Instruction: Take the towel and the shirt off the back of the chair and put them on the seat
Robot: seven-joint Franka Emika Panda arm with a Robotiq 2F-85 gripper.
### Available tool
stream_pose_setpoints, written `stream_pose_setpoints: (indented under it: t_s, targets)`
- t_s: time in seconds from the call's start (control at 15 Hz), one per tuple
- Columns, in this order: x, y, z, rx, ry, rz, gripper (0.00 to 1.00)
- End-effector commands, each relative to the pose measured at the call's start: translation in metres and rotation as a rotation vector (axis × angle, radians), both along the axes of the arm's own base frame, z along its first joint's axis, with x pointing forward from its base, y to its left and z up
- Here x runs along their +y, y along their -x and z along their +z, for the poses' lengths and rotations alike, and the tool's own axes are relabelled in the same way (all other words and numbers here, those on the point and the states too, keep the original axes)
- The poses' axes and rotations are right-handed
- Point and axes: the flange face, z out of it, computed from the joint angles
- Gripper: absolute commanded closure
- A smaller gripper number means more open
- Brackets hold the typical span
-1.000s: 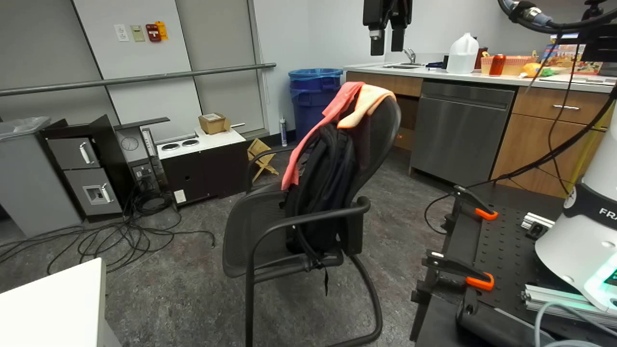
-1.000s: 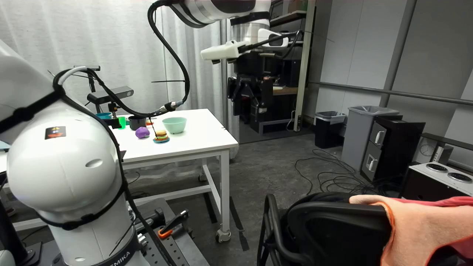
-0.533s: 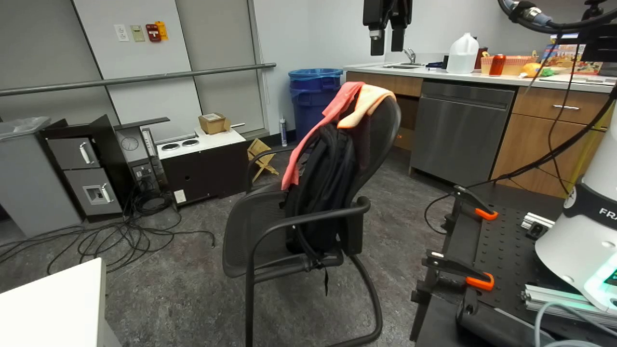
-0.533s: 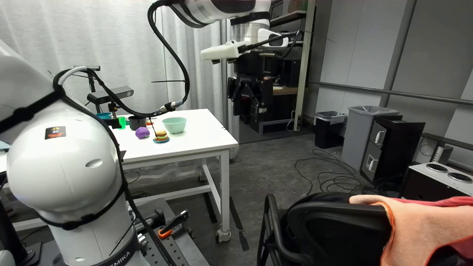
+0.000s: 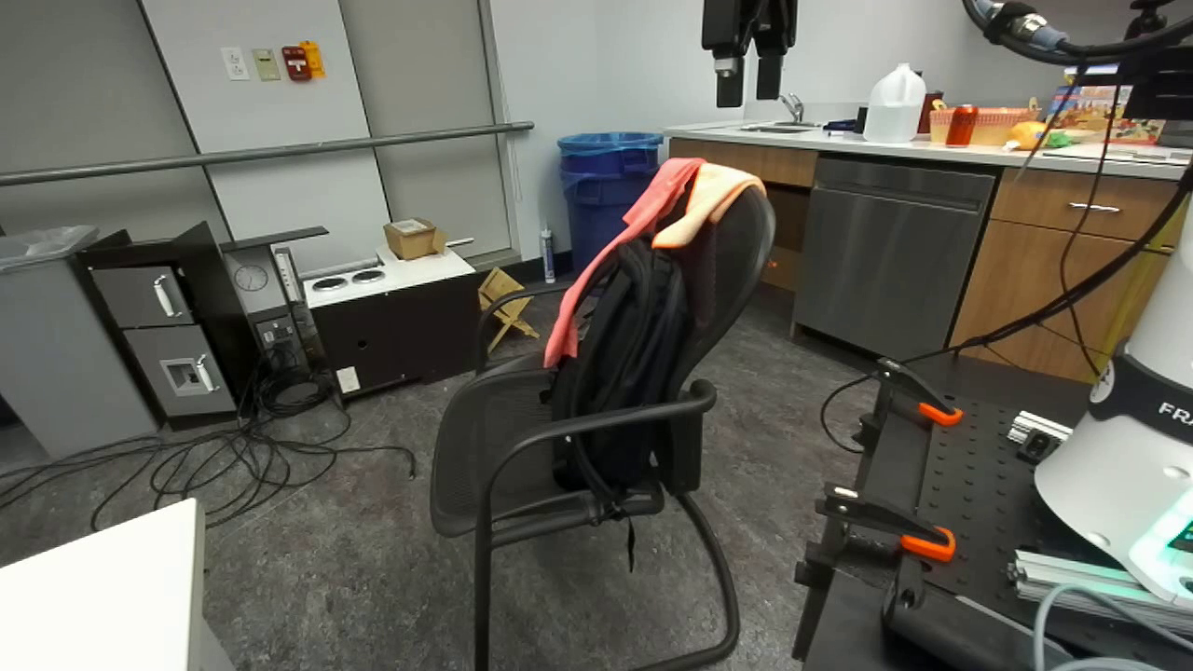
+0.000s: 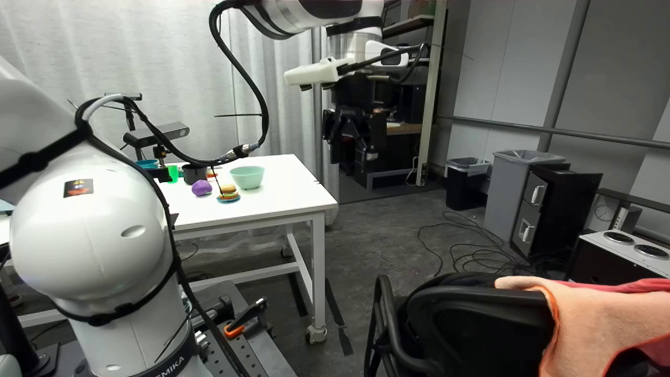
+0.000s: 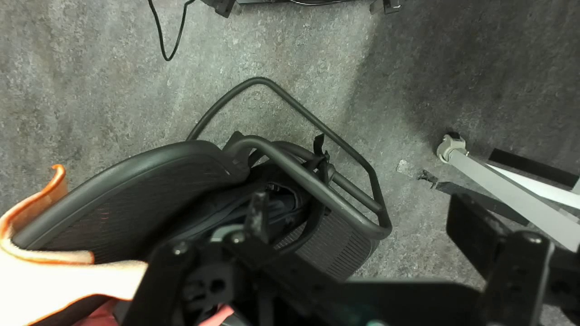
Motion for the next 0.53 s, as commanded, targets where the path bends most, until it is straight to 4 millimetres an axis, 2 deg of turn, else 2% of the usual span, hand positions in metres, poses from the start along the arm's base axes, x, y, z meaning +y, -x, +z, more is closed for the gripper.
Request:
stream_pose_setpoints:
  t_s: [0.0,0.2,0.27,0.33,0.47]
  targets:
    - [0.0,0.0,0.001,0.001,0.0,0.0,0.0]
    - [0.0,0.0,0.001,0.001,0.0,0.0,0.0]
    - [-0.015,-0.037,0.045,-0.001,0.012,-0.013,0.0]
    - [-0.017,-0.041,0.05,-0.011,0.026,-0.007,0.0]
    - [-0.025,-0.061,0.081,-0.056,0.048,-0.011,0.0]
